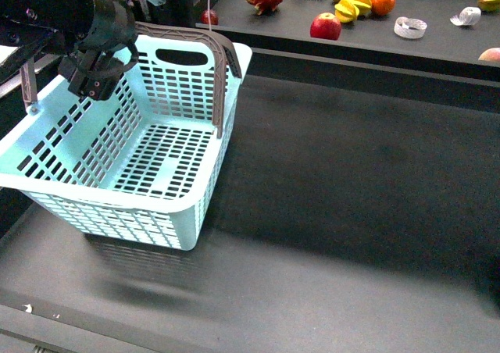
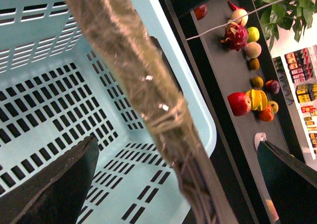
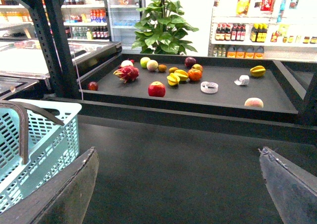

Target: Pick mango with right arm and hold basket with left

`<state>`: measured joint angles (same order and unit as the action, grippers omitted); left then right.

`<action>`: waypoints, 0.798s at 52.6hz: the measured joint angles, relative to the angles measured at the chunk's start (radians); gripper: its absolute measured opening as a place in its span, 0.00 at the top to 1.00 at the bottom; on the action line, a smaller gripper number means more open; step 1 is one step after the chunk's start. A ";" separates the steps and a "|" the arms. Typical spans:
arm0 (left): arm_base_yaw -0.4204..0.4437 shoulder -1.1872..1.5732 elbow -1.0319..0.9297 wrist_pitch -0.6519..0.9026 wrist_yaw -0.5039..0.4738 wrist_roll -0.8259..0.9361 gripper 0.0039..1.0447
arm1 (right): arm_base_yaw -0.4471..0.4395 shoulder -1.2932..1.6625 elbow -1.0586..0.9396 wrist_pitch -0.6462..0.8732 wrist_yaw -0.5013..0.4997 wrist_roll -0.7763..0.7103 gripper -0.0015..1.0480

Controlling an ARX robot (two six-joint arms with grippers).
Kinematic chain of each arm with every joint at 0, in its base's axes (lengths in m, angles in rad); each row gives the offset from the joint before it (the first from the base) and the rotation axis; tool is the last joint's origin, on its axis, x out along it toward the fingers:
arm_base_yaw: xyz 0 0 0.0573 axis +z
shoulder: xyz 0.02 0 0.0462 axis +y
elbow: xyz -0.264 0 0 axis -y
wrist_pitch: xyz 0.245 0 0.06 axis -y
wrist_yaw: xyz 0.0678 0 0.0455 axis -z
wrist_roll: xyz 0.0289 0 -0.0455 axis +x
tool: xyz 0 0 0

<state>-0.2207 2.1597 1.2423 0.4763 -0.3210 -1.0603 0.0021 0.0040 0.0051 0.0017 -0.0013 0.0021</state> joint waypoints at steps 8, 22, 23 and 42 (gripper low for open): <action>0.025 0.046 0.080 -0.030 0.002 0.000 0.05 | 0.000 0.000 0.000 0.000 0.000 0.000 0.08; 0.062 0.095 0.163 -0.063 0.008 0.005 0.05 | 0.000 0.000 0.000 0.000 0.000 0.000 0.08; 0.063 0.097 0.169 -0.066 0.008 0.005 0.05 | 0.000 0.000 0.000 0.000 0.000 0.000 0.08; 0.058 0.135 0.221 -0.104 0.007 0.026 0.67 | 0.000 0.000 0.000 0.000 0.000 0.000 0.08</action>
<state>-0.1627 2.2944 1.4631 0.3725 -0.3138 -1.0340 0.0021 0.0040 0.0051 0.0017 -0.0013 0.0021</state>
